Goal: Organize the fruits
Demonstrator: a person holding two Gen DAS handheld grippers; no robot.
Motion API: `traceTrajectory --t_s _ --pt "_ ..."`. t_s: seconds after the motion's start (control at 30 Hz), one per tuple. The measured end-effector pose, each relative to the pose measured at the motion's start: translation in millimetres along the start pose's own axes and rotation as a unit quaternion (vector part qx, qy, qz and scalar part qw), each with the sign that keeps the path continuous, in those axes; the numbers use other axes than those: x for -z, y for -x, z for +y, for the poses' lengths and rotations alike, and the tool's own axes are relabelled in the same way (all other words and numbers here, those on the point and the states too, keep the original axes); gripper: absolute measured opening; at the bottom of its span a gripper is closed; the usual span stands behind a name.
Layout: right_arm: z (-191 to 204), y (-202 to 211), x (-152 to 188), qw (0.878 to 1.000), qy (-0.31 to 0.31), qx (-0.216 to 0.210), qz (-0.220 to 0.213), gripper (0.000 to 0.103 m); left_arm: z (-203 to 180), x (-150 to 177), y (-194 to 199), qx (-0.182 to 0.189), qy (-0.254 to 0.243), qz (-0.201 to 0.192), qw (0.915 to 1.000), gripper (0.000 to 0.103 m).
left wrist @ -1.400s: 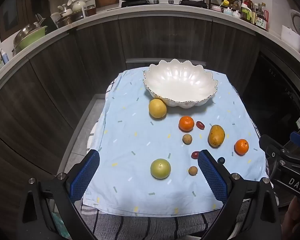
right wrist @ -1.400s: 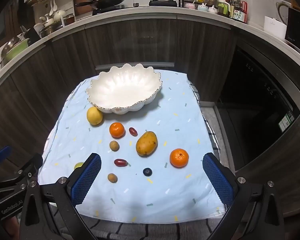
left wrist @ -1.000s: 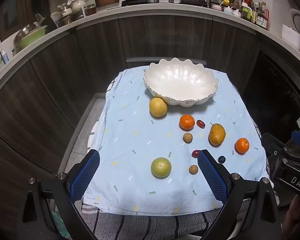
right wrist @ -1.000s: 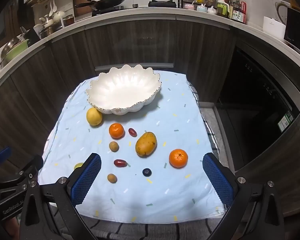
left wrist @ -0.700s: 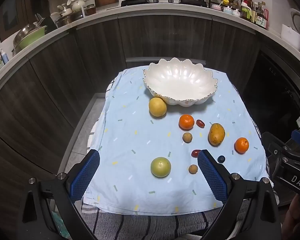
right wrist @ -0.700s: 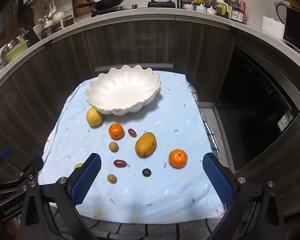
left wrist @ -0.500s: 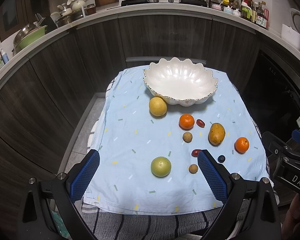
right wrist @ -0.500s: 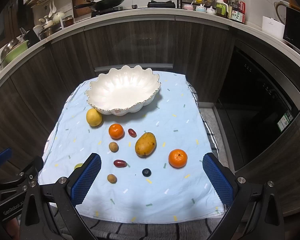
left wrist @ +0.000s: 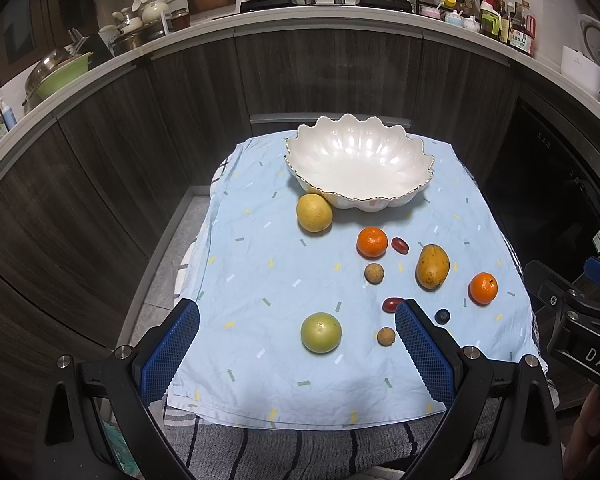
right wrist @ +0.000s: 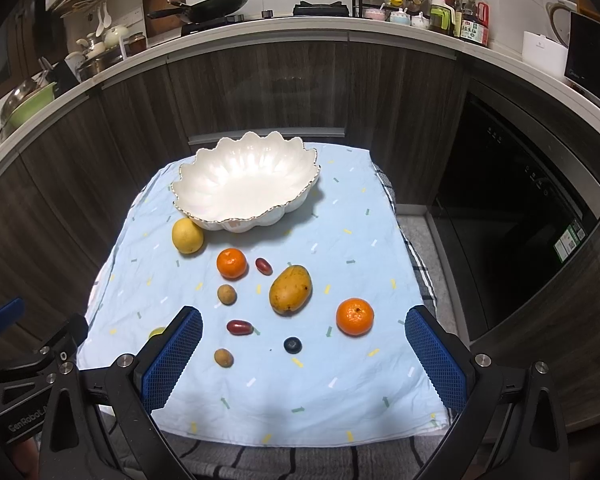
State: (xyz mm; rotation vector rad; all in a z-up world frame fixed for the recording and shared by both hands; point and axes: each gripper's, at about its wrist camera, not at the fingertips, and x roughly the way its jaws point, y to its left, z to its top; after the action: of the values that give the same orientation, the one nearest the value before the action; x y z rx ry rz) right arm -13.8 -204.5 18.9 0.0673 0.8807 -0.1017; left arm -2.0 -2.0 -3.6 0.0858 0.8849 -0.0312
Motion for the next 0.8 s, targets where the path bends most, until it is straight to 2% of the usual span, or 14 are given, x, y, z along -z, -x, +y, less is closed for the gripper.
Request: traceTrajectory --t_s 0.8 --pt "-2.2 3.3 0.4 1.0 -0.003 0.0 -0.002 0.102 -1.4 -0.5 -0.3 0.0 -0.002 -0.001 1.0 0.1"
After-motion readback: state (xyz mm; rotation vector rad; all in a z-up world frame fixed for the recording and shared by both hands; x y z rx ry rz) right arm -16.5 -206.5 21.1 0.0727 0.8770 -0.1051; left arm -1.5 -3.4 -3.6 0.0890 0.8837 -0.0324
